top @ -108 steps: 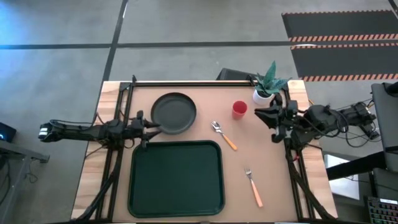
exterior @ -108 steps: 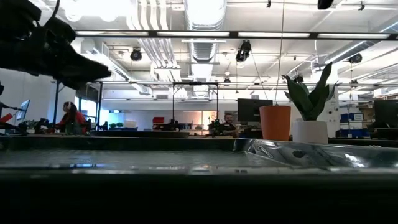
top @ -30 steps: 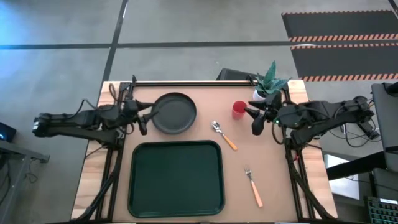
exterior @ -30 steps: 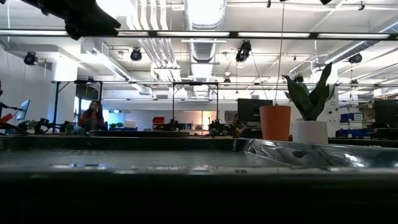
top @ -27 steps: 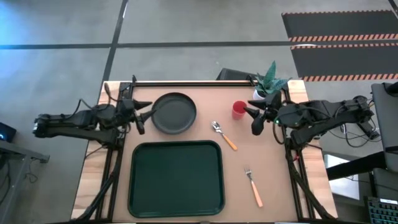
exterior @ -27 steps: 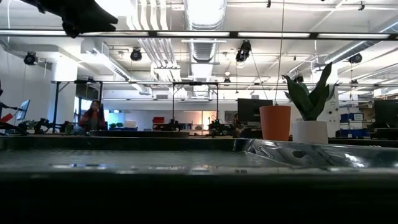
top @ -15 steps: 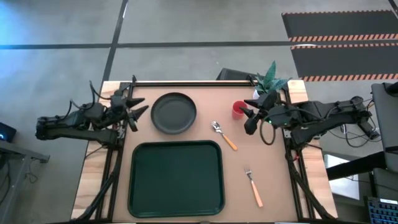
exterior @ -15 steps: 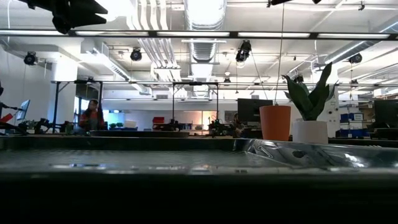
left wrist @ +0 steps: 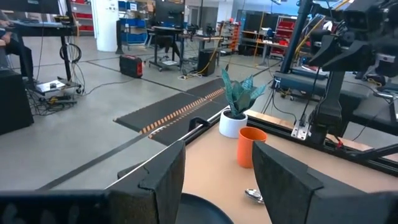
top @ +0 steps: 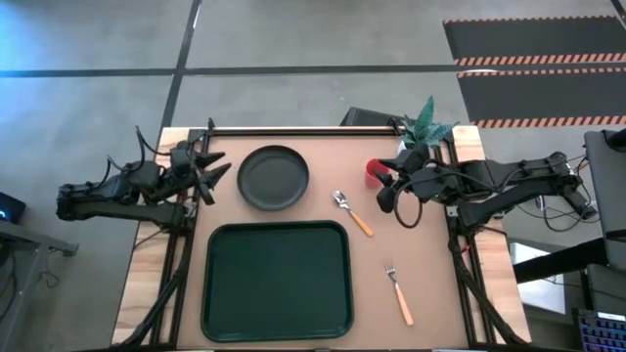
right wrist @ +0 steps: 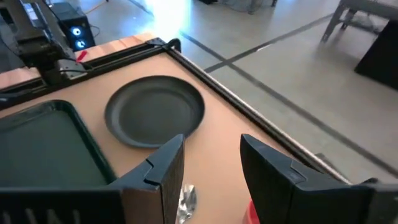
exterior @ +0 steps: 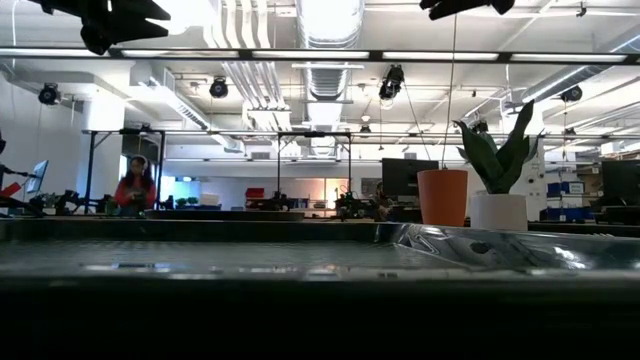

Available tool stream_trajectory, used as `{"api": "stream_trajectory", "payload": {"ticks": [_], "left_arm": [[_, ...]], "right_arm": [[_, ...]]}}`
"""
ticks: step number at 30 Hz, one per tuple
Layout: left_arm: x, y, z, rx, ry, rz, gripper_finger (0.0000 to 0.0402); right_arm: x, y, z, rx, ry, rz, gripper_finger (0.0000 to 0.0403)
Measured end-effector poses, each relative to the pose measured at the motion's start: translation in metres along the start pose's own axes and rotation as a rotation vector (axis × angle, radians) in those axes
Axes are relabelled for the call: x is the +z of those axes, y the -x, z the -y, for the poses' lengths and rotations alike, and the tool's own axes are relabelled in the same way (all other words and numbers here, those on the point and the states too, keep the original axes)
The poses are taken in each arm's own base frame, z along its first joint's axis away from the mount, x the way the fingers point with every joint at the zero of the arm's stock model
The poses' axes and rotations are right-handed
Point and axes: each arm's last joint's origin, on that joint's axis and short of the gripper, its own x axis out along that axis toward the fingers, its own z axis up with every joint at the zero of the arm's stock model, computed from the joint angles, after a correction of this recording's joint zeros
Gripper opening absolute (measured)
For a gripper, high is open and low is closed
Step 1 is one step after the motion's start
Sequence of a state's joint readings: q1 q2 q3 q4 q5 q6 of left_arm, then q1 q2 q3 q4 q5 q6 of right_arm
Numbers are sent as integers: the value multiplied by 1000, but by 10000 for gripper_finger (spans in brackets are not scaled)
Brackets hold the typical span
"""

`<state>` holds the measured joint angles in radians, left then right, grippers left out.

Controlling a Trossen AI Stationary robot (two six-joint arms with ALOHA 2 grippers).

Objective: Pick and place plate/cup/fork/spoon on tray
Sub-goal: Put the orange cup on the top right of the black tray

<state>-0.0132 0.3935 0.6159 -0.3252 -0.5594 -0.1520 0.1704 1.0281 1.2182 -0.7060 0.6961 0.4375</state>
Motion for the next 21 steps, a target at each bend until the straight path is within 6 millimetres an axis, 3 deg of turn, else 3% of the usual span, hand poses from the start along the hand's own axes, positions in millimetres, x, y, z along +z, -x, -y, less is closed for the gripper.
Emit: {"api": "stream_trajectory", "payload": {"ticks": [10,21], "left_arm": [[-1,0,0,0,-3,-6,170],[-1,0,0,-1,-2,-6,170]], "right_arm": [[-17,-16,37,-150,-174,-361,147],[-7,-83,73,-111,-221,-586,164]]}}
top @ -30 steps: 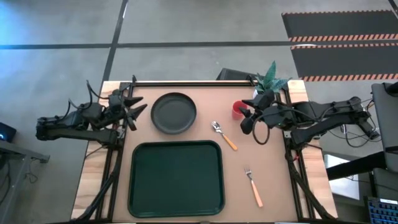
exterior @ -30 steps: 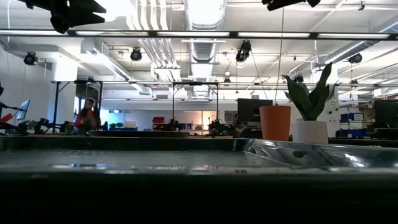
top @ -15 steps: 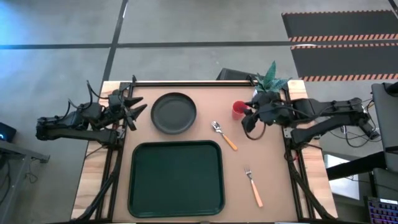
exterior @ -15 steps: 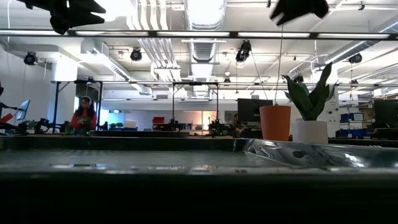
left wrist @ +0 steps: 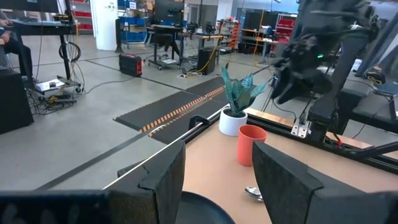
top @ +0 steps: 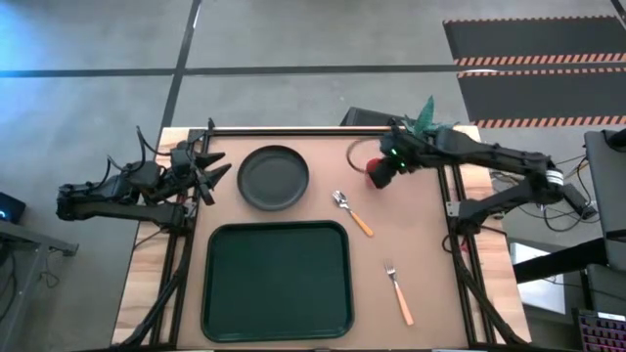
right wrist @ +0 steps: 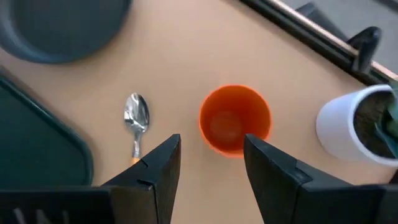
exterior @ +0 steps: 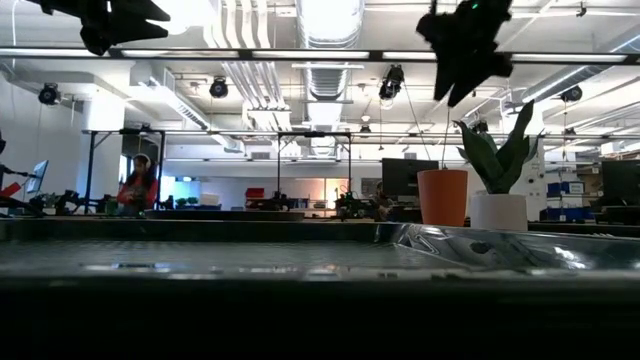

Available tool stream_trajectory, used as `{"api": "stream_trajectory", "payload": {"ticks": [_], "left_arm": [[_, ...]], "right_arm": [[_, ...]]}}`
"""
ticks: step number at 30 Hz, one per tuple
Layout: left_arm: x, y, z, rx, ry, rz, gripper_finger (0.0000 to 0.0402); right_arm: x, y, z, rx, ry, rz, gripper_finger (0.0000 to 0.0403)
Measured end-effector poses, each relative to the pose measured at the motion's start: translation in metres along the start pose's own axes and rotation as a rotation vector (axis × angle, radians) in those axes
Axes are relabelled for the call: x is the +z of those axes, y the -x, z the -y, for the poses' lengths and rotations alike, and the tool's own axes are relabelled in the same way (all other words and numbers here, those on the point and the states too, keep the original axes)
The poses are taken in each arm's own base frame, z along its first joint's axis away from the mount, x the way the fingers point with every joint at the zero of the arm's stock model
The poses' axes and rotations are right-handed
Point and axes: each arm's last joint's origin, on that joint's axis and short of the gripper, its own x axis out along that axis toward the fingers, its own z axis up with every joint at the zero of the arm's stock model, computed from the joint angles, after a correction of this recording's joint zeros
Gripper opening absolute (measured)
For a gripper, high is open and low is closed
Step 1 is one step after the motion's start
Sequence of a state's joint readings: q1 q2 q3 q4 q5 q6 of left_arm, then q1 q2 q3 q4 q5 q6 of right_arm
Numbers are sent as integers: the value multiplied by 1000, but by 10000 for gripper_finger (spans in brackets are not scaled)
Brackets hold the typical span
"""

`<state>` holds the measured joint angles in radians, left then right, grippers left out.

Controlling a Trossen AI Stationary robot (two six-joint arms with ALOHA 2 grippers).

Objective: Pick and place plate/cup/fork/spoon on tray
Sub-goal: Put the orange cup on the top right of the black tray

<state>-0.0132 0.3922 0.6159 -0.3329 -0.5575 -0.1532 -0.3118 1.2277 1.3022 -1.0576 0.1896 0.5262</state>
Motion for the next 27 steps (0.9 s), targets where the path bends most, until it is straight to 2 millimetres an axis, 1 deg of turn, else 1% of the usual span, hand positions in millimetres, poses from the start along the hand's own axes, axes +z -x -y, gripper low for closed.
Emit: {"api": "stream_trajectory", "payload": {"ticks": [5,9,13,15,21,27], "left_arm": [[0,0,0,-2,0,0,170],[0,0,0,-3,0,0,170],[0,0,0,-3,1,1,170],[0,0,0,-3,1,1,170],[0,0,0,-4,-1,1,170],[0,0,0,-3,-1,2,170]], "right_arm": [[35,-22,11,63,27,-99,164],[55,-41,22,19,42,-252,164],[63,-58,29,-52,84,-453,164],[67,-67,30,-64,112,-516,164],[82,-85,24,-70,195,-527,164],[87,-100,30,-92,219,-553,164]]}}
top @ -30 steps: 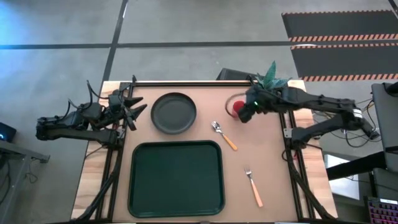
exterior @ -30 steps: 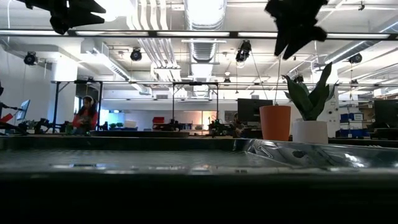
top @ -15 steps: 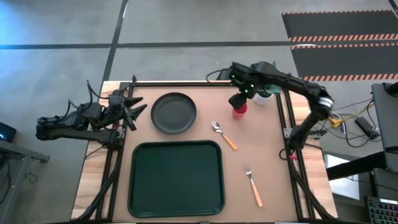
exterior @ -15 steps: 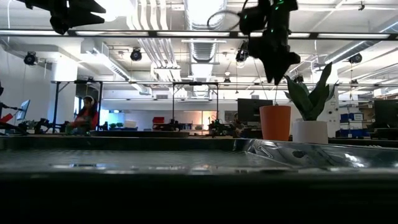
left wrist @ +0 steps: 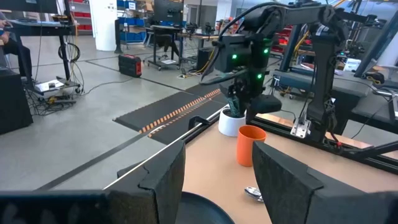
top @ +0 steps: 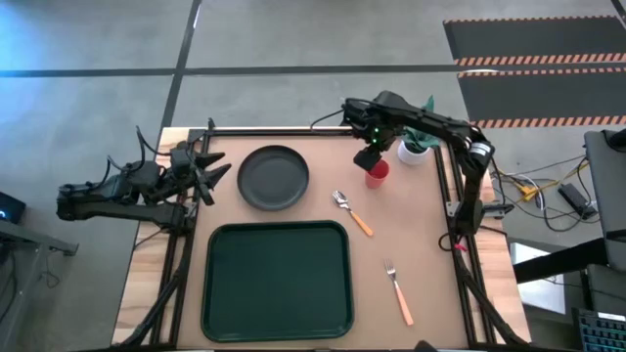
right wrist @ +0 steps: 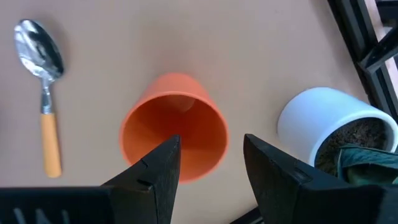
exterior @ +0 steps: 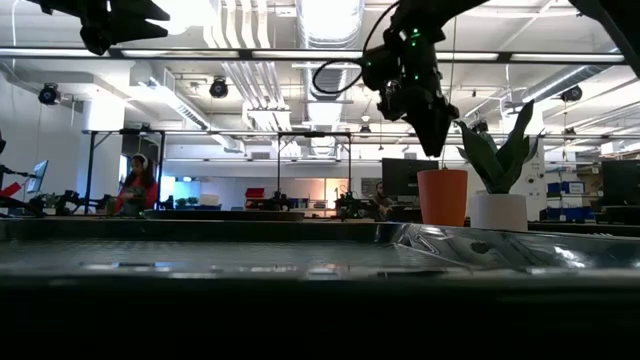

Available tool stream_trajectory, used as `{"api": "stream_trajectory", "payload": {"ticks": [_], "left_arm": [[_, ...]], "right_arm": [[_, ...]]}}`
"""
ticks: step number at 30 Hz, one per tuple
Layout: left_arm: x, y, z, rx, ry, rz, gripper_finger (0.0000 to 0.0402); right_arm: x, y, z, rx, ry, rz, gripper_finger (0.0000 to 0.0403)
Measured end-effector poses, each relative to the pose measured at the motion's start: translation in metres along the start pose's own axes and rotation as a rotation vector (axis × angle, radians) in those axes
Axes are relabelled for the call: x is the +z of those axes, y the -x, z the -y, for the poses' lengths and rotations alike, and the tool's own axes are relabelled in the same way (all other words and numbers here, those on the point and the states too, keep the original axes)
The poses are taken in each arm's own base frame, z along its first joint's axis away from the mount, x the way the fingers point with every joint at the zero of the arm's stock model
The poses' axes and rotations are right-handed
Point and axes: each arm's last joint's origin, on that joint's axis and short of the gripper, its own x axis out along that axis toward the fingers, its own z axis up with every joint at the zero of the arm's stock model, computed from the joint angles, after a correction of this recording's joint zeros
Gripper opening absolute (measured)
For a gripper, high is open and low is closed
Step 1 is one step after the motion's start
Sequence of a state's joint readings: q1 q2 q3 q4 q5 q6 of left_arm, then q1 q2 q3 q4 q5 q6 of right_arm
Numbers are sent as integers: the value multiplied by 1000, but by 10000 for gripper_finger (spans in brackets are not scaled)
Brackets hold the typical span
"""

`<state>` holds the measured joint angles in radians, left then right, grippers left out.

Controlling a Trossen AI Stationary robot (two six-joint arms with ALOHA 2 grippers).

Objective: Pick and place plate/cup/fork/spoon on tray
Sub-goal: Put the orange cup on the top right of the black tray

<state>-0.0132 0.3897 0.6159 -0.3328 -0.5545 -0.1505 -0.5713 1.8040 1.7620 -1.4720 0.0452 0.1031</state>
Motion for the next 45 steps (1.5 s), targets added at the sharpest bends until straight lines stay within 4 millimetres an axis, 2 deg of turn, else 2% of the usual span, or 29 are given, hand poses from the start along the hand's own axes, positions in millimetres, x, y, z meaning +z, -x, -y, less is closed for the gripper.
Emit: {"api": "stream_trajectory", "payload": {"ticks": [12,21,28,38,45], "left_arm": [[0,0,0,0,-1,0,170],[0,0,0,0,0,0,170],[0,0,0,-1,0,0,170],[0,-1,0,0,0,-2,170],[0,-1,0,0,-1,-4,170]], "right_arm": [[1,-5,6,20,0,-18,164],[-1,-31,4,51,35,-51,164],[-2,-43,8,44,57,-66,164],[1,-43,6,79,49,-30,164],[-2,-38,-6,97,79,-20,164]]}}
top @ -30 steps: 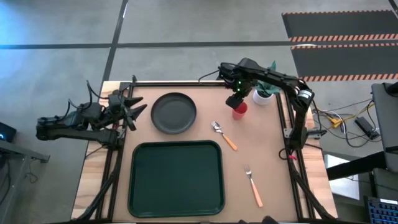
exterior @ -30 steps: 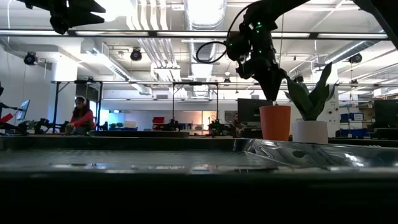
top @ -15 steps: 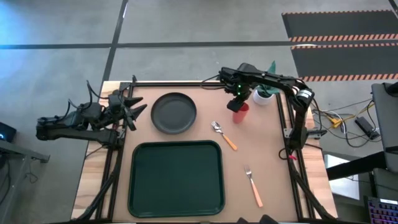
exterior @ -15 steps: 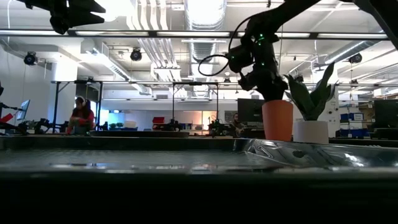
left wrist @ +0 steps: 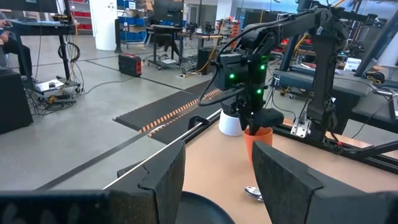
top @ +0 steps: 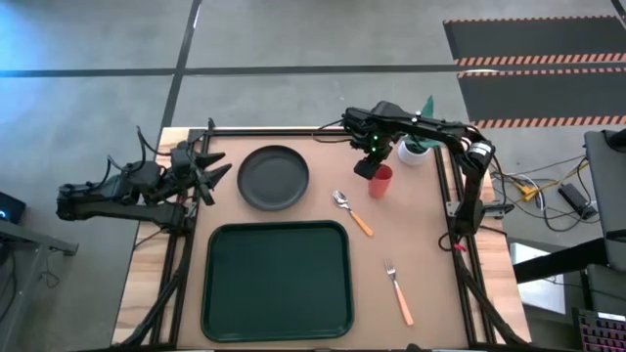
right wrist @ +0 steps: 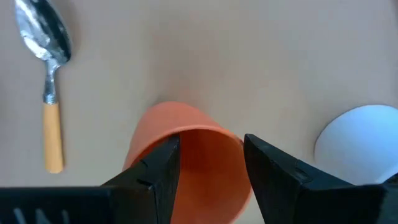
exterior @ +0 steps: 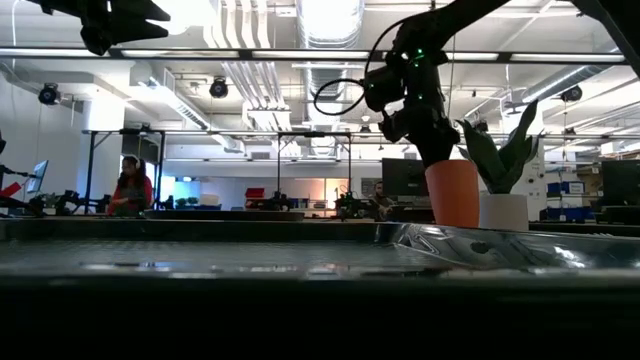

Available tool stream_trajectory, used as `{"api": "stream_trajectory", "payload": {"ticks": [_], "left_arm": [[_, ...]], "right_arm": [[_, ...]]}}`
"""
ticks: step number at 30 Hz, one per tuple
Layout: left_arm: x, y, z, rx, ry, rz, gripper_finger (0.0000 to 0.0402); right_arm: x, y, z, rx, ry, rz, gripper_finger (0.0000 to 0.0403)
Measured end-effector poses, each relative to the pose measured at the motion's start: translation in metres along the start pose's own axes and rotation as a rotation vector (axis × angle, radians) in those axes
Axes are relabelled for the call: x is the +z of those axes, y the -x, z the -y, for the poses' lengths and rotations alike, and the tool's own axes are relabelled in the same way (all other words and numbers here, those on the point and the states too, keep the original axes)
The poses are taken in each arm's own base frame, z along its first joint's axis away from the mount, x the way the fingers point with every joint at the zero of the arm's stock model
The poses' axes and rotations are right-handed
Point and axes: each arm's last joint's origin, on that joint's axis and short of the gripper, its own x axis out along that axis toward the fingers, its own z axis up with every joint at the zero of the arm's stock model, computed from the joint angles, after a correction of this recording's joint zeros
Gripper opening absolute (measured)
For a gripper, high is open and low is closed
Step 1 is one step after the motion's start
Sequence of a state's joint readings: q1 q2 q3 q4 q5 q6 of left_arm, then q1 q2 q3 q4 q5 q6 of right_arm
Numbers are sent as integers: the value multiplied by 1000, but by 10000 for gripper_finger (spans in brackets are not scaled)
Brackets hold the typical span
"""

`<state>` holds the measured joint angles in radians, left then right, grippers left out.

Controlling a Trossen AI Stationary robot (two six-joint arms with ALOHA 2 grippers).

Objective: Pick and place plate/cup/fork/spoon on tray
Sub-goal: Put the orange cup on the top right of the black tray

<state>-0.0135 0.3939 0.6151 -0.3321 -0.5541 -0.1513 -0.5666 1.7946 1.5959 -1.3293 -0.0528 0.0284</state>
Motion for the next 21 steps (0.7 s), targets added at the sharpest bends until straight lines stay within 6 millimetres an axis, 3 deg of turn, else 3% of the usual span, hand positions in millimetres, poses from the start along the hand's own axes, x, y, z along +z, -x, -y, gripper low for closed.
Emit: {"api": "stream_trajectory", "payload": {"ticks": [8,15,21], "left_arm": [[0,0,0,0,0,0,170],[0,0,0,0,1,0,170],[-1,0,0,1,0,-3,170]], "right_arm": [[-8,12,-15,-1,35,33,164],[-20,24,-16,-1,2,22,164],[-26,24,-17,-5,9,-24,164]]}}
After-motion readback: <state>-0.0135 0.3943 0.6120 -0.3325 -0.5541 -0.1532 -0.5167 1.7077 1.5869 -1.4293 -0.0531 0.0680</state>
